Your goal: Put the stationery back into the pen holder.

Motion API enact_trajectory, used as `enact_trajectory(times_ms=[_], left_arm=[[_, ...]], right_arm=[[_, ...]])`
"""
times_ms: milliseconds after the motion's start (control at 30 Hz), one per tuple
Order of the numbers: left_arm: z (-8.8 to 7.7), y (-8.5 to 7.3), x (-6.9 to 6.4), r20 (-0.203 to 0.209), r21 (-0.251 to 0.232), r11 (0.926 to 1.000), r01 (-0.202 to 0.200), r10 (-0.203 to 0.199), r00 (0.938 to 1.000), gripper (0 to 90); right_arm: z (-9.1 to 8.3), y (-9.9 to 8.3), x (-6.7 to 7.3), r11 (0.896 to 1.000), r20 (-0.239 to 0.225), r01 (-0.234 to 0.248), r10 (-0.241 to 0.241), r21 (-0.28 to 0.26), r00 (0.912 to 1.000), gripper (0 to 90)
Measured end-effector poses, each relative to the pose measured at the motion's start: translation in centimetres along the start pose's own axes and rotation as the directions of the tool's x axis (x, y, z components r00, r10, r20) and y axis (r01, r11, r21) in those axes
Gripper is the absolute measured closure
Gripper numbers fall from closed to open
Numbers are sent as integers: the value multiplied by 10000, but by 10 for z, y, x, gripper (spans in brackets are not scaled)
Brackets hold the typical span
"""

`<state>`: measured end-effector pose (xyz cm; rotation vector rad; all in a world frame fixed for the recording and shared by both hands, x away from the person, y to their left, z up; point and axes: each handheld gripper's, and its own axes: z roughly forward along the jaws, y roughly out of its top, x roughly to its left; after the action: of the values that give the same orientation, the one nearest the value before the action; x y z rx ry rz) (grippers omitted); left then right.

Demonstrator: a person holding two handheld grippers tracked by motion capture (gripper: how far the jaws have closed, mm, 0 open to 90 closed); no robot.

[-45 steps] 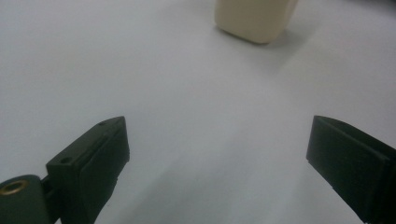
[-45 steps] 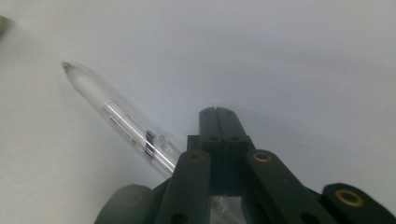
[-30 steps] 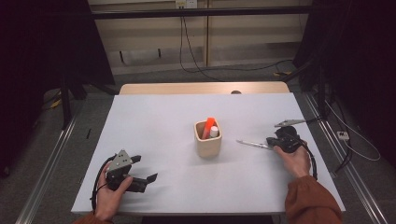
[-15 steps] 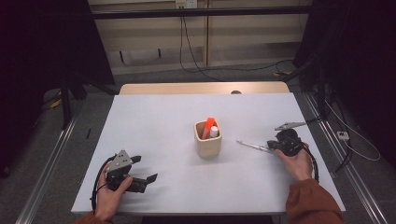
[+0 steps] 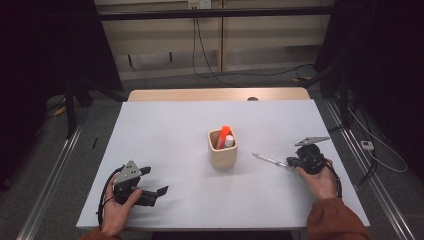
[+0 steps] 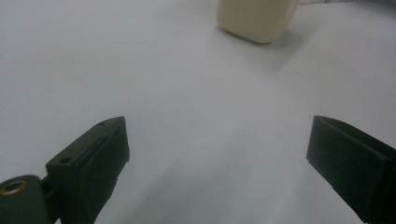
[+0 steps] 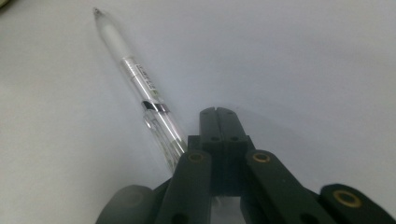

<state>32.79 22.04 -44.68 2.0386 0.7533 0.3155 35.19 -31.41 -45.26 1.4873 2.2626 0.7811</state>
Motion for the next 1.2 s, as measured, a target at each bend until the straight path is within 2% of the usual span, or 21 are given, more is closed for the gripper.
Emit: enact_trajectory(times_ms=[267, 367, 567, 600, 733, 833, 1067, 1200], left_arm=[[0, 0, 0, 59, 7, 10000, 15, -15, 10000, 57], [0, 0, 0, 25, 12, 10000, 28, -28, 10000, 57], [0, 0, 0, 4, 4, 10000, -5, 5, 10000, 57], [0, 0, 0, 4, -1, 10000, -17, 17, 10000, 57], [0, 0, 0, 64, -17, 10000, 46, -46, 10000, 57], [0, 0, 0, 32, -26, 10000, 68, -68, 10000, 57], [-1, 0, 1, 19, -128, 9999, 53, -53, 10000, 57], [-1, 0, 1, -26, -112, 9999, 41, -41, 10000, 57]], right_arm=[[-8, -9, 11, 9999, -337, -91, 94, 94, 9994, 900], [-9, -10, 13, 9999, -320, 22, -18, 106, 9995, 900], [-9, -10, 10, 10000, -445, 16, -13, 84, 9990, 900], [-10, -10, 10, 10000, -341, 24, -23, 30, 9994, 900], [-14, -10, 1, 9990, -407, -91, 73, -439, 9991, 900], [-19, -11, -5, 9968, -628, -283, 236, -751, 9977, 754], [-21, -7, -6, 9942, -983, -253, 150, -1046, 9950, 382], [-22, -3, -2, 9934, -1196, -74, -63, -1145, 9928, 268]])
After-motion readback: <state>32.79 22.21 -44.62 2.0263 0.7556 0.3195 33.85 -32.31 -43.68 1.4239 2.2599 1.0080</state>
